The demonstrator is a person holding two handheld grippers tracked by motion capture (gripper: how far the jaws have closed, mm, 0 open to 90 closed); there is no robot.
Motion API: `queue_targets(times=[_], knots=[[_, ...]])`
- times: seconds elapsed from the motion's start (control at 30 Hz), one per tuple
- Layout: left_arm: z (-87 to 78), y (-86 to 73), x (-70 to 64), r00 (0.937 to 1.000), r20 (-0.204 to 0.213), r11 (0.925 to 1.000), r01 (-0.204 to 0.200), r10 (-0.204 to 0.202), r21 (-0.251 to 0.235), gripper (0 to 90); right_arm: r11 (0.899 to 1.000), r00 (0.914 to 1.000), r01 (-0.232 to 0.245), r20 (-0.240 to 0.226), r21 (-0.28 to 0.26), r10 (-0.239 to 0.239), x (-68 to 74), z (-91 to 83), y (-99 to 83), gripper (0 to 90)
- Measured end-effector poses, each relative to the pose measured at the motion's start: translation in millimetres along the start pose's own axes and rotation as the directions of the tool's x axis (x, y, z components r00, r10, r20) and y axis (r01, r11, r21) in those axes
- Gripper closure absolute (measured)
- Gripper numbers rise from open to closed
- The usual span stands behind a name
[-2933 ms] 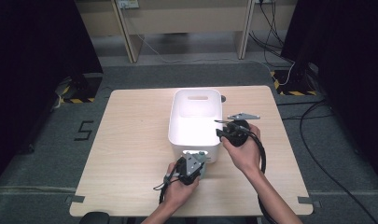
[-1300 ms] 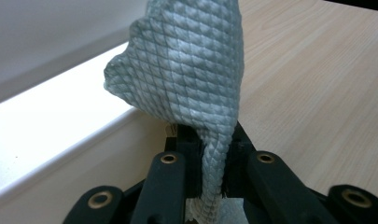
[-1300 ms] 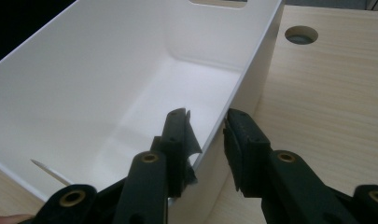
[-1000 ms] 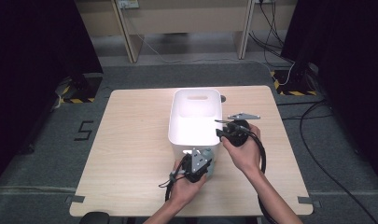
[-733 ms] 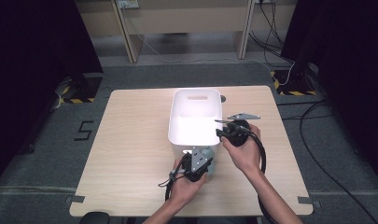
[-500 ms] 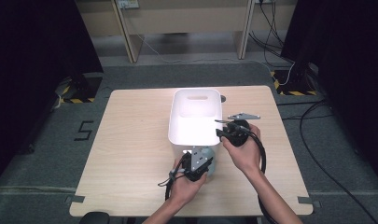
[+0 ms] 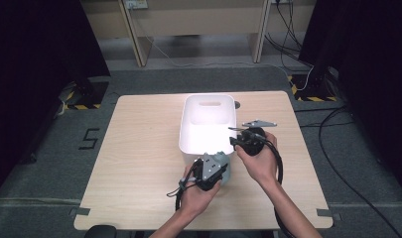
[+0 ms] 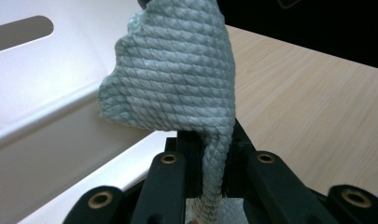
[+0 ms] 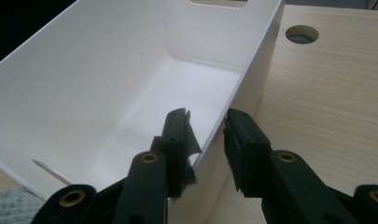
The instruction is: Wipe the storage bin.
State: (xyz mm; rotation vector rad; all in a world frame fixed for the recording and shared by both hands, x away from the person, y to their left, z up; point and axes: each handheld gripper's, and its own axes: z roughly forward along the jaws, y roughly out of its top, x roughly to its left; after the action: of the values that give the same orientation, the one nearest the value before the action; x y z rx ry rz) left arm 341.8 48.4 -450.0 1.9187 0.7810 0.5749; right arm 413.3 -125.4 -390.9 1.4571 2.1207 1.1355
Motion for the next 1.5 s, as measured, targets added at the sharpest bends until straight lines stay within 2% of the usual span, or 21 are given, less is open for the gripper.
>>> queue_targets(times=[0.17, 0.43, 0.7, 0.87, 1.5], knots=[[-2.6, 5.2, 0.5, 1.0000, 0.003, 0.9999, 0.008, -0.008, -0.015, 81.1, 1.000, 1.0000, -0.004, -0.002, 0.002, 0.004, -0.2, -0.2, 0.1, 69.7], [-1.0, 7.1, 0.9, 0.9999, 0.008, 0.9999, 0.015, -0.015, -0.006, 81.1, 1.000, 1.0000, -0.003, -0.002, 0.002, 0.003, -0.3, -0.2, 0.1, 69.7], [1.0, 8.8, -0.5, 1.0000, 0.009, 1.0000, -0.002, 0.002, 0.010, 81.1, 1.000, 1.0000, -0.003, -0.003, 0.001, 0.003, -0.4, -0.4, 0.0, 69.8], [3.7, 7.7, -1.2, 0.9999, 0.010, 0.9997, -0.009, 0.009, 0.021, 81.1, 1.000, 1.0000, -0.007, -0.002, 0.002, 0.007, -0.3, -0.4, 0.1, 69.8], [14.4, -1.3, -5.1, 1.0000, 0.008, 0.9982, 0.001, -0.002, 0.059, 81.1, 1.000, 1.0000, -0.005, -0.006, 0.005, 0.005, -0.2, -0.9, 0.2, 69.8]])
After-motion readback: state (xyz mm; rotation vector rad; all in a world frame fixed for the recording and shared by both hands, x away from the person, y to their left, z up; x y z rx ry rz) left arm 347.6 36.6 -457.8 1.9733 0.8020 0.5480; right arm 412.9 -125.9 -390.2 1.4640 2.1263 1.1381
